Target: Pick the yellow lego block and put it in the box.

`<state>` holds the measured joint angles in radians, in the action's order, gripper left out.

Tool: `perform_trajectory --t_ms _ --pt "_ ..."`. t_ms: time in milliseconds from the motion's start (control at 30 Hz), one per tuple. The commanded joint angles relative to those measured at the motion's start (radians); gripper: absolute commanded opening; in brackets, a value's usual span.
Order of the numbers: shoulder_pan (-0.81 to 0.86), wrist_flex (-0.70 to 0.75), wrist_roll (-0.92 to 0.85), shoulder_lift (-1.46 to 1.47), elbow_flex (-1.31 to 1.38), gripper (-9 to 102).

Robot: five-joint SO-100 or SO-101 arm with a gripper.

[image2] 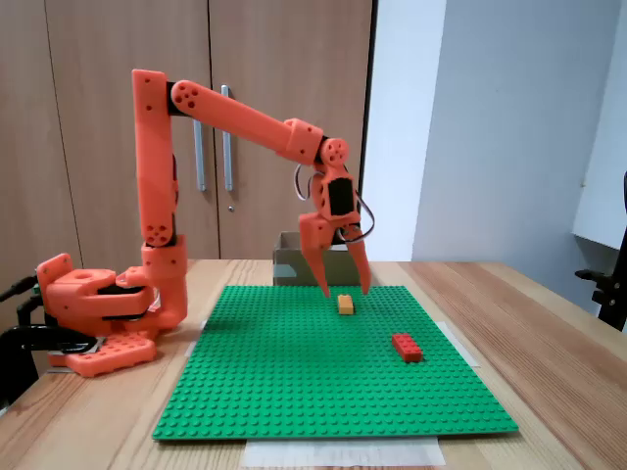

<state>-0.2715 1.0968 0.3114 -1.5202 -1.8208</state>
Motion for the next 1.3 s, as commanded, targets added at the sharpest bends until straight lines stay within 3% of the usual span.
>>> perform_trajectory --t_ms 0,867,1267 --pt "-0.012 0.012 0.009 0.020 0.064 25" --pt "-0.014 0.006 -0.011 0.155 0.132 25" --pt "-0.003 0.005 -0.044 0.160 0.175 3"
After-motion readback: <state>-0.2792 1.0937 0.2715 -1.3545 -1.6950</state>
